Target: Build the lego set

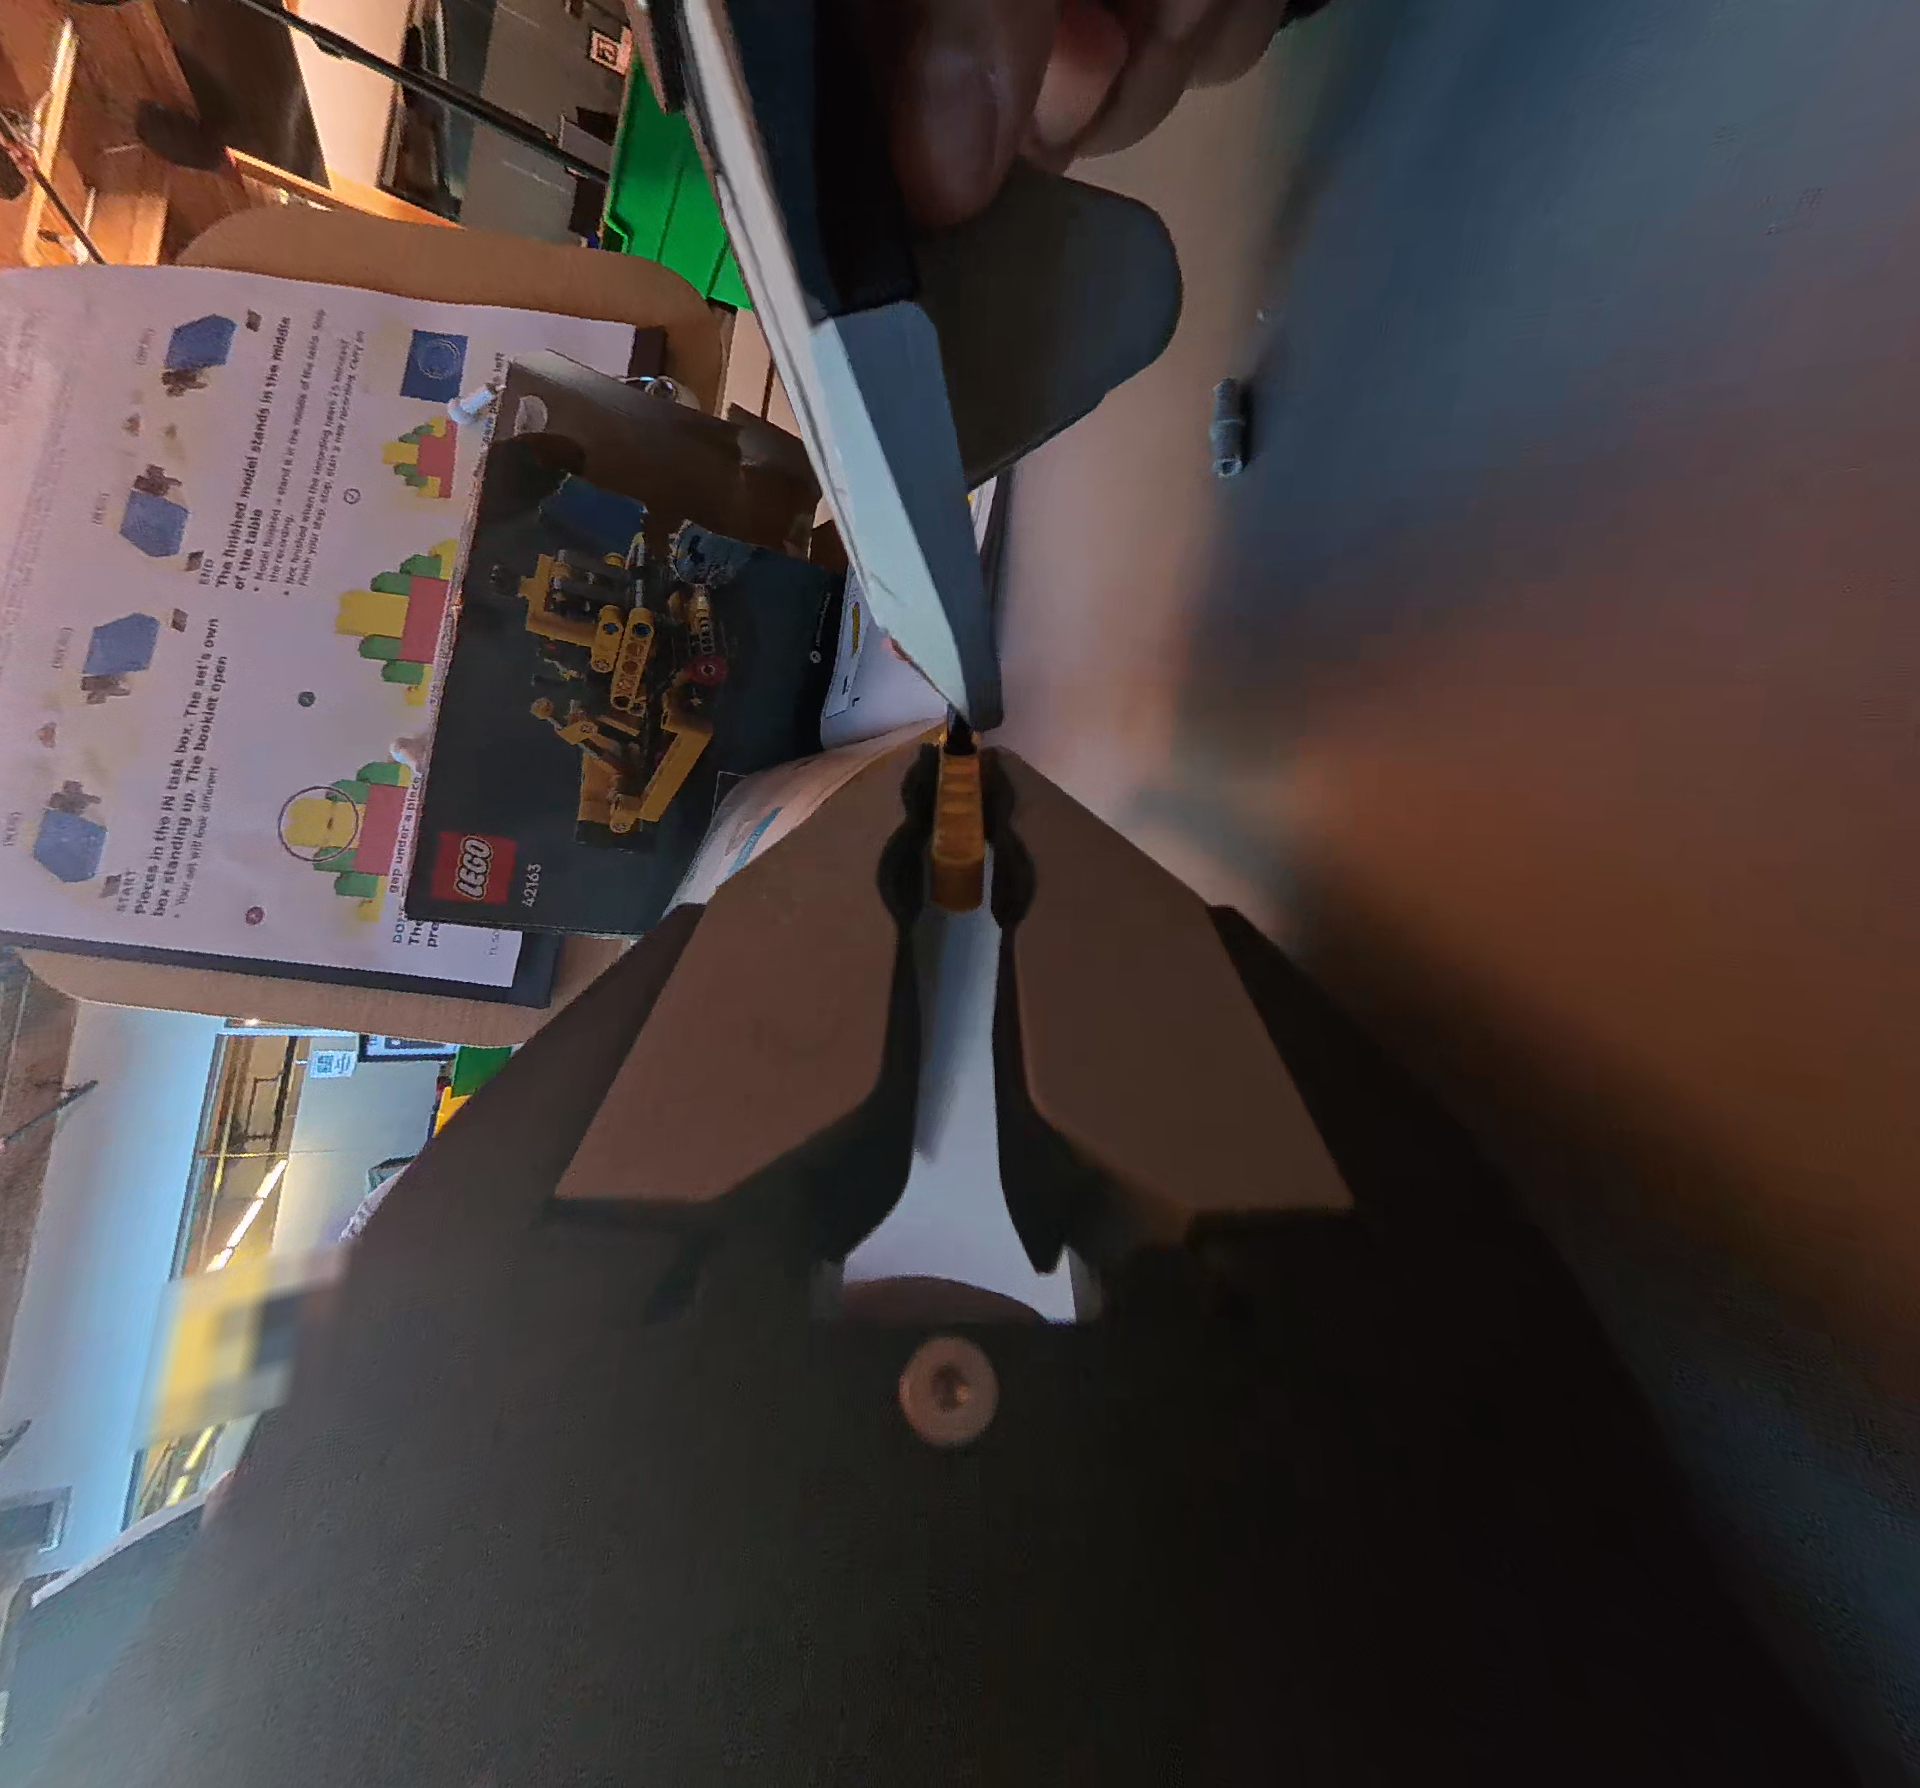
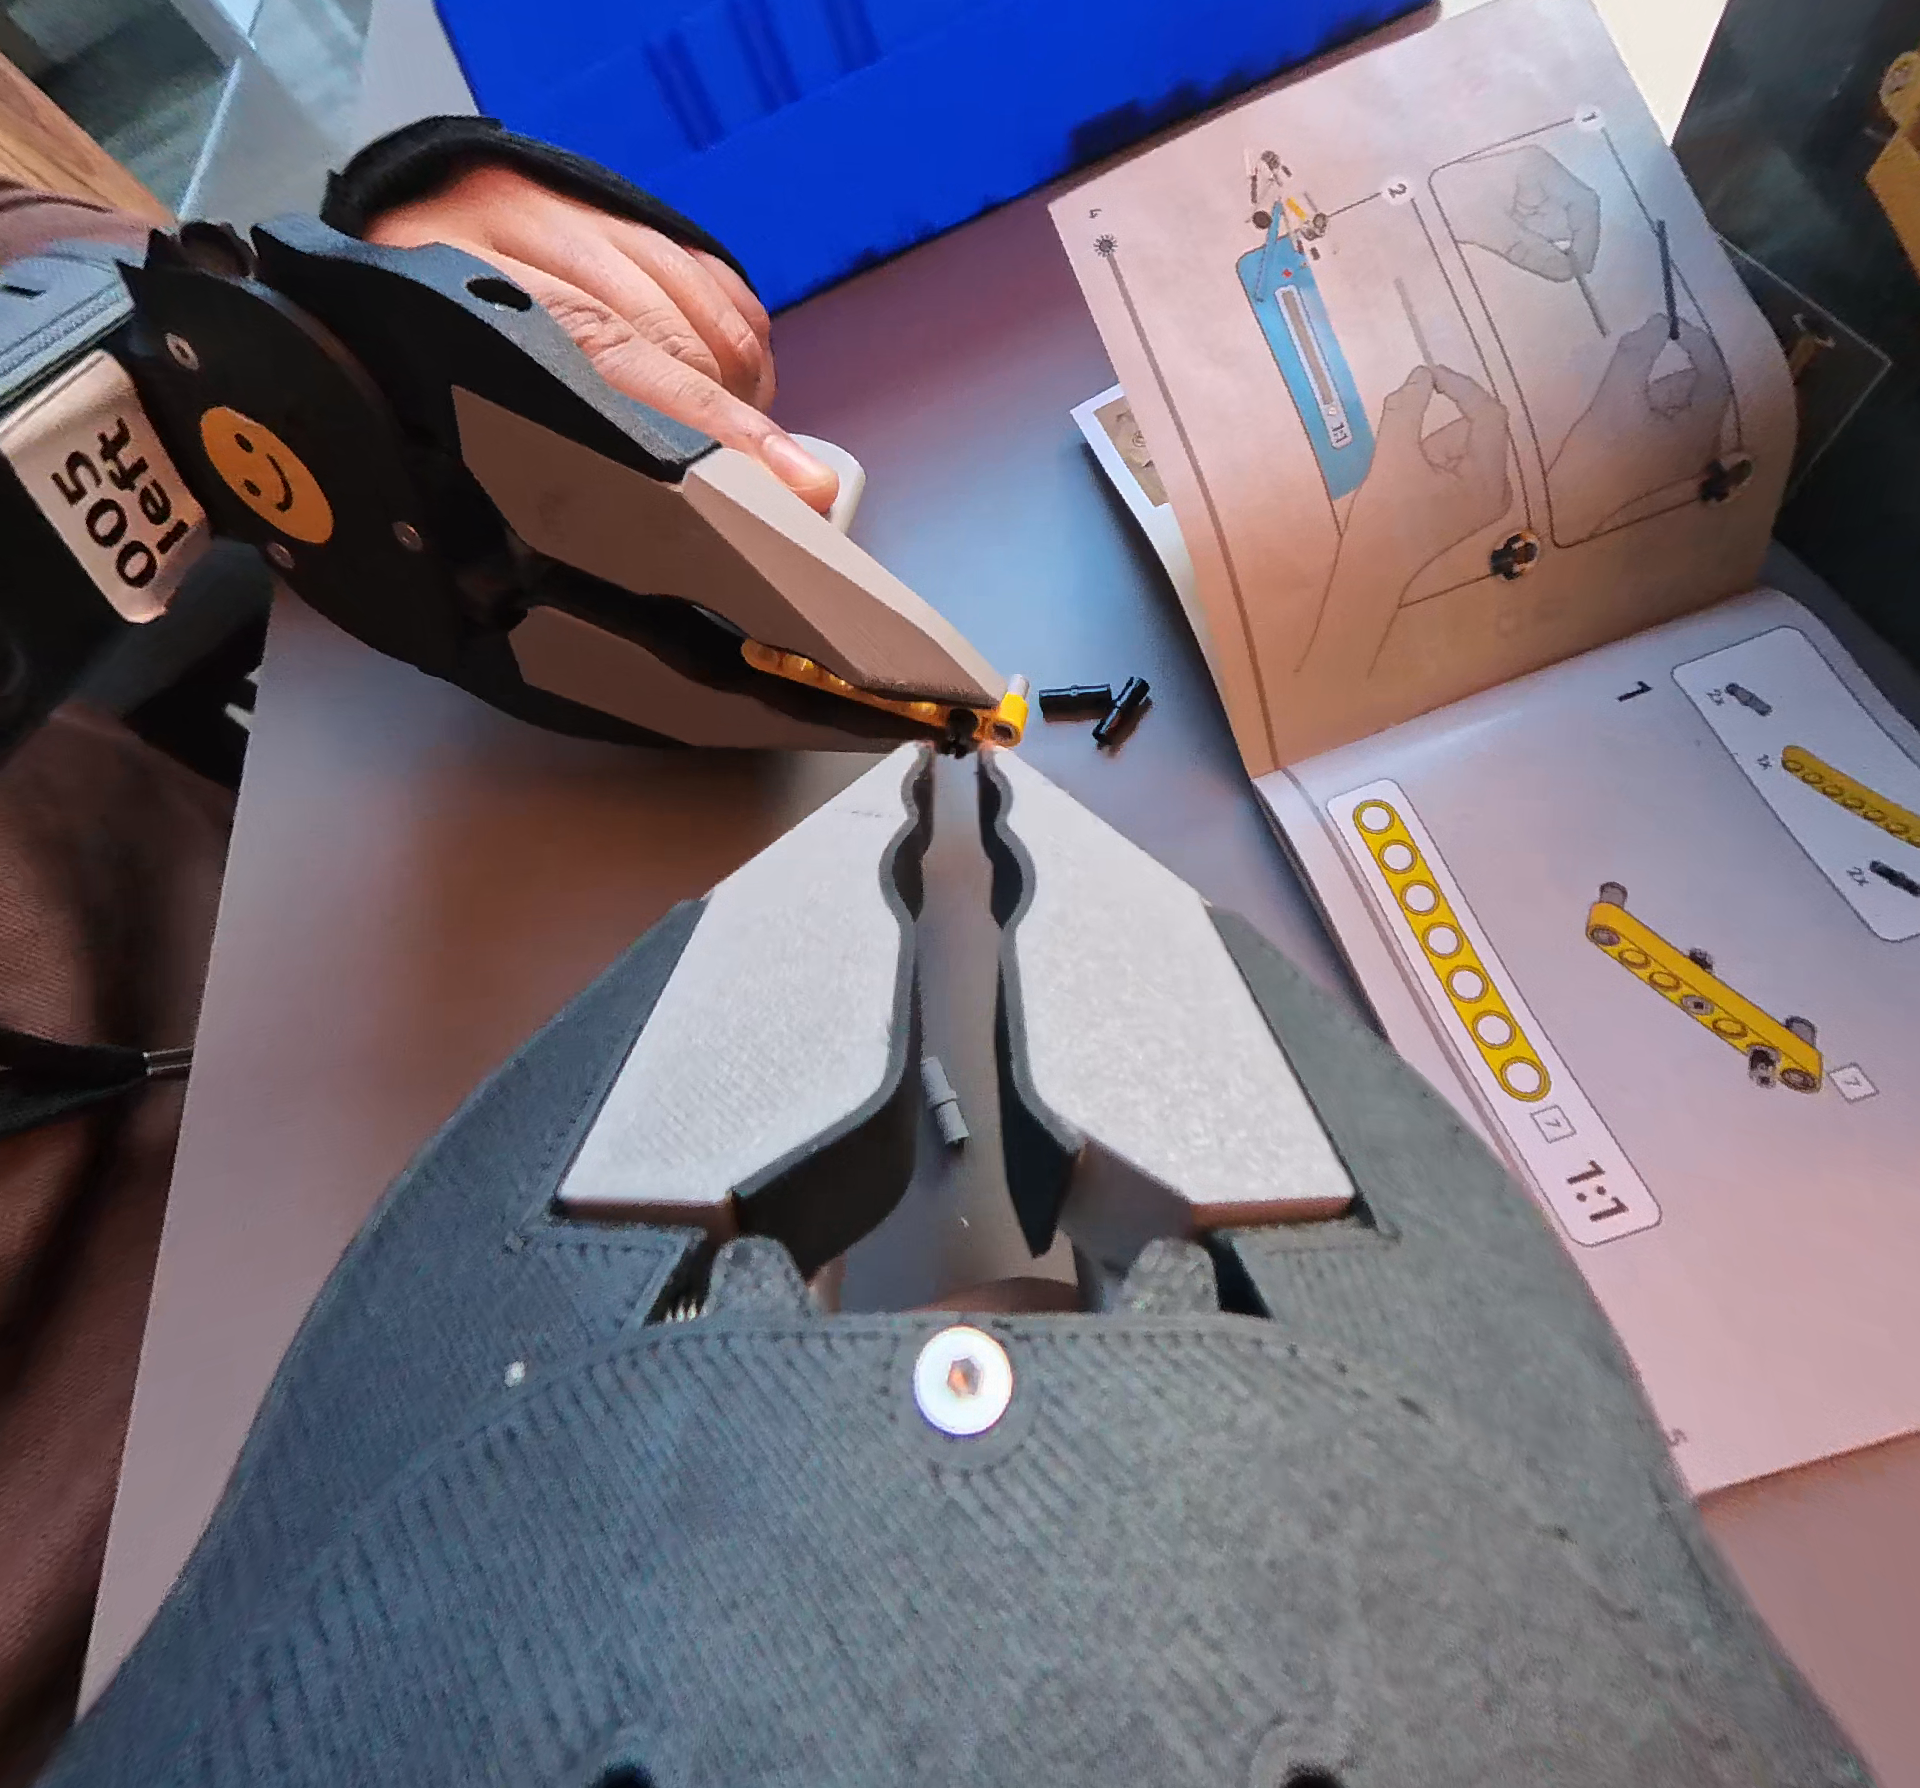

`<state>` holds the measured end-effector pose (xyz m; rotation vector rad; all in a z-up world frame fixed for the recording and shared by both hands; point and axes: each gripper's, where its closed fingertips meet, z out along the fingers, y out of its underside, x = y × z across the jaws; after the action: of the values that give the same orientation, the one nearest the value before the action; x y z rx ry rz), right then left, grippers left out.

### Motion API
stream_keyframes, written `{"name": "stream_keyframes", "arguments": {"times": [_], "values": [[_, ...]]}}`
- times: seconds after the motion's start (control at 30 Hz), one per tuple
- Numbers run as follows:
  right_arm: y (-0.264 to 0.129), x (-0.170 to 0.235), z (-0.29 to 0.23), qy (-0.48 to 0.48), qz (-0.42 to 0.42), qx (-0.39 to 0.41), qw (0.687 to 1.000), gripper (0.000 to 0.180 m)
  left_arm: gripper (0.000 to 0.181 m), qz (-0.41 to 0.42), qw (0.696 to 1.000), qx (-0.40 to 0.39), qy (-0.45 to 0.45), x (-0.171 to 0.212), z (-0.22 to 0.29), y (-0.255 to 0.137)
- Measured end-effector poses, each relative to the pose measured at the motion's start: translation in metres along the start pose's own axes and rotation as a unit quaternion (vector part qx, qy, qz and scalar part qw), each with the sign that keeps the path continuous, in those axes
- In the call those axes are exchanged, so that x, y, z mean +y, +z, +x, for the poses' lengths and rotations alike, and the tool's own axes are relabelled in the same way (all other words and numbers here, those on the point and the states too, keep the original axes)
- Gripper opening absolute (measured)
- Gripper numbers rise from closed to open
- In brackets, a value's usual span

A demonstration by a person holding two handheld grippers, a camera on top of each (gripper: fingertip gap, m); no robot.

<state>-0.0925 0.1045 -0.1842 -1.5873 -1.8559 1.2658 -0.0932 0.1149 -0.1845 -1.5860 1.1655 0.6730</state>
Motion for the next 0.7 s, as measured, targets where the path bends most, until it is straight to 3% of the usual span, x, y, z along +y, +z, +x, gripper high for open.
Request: {"name": "stream_keyframes", "arguments": {"times": [0.17,0.27,0.47,0.6,0.7], "values": [[-0.017,-0.012,0.001,-0.048,0.027,0.003,0.998,0.016,0.005,0.072,0.982,0.011,-0.175,-0.012,-0.025,-0.009],[-0.033,-0.026,-0.003,-0.091,0.06,0.001,0.994,0.02,0.005,0.158,0.936,0.058,-0.309,-0.031,-0.039,-0.022],[-0.06,-0.057,-0.037,-0.153,0.148,-0.042,0.976,0.019,0.005,0.292,0.783,0.165,-0.524,-0.066,-0.065,-0.048],[-0.064,-0.062,-0.046,-0.149,0.157,-0.055,0.975,0.019,0.005,0.326,0.653,0.262,-0.632,-0.077,-0.066,-0.053],[-0.062,-0.059,-0.046,-0.141,0.149,-0.064,0.977,0.015,0.005,0.32,0.588,0.295,-0.682,-0.077,-0.065,-0.049]]}}
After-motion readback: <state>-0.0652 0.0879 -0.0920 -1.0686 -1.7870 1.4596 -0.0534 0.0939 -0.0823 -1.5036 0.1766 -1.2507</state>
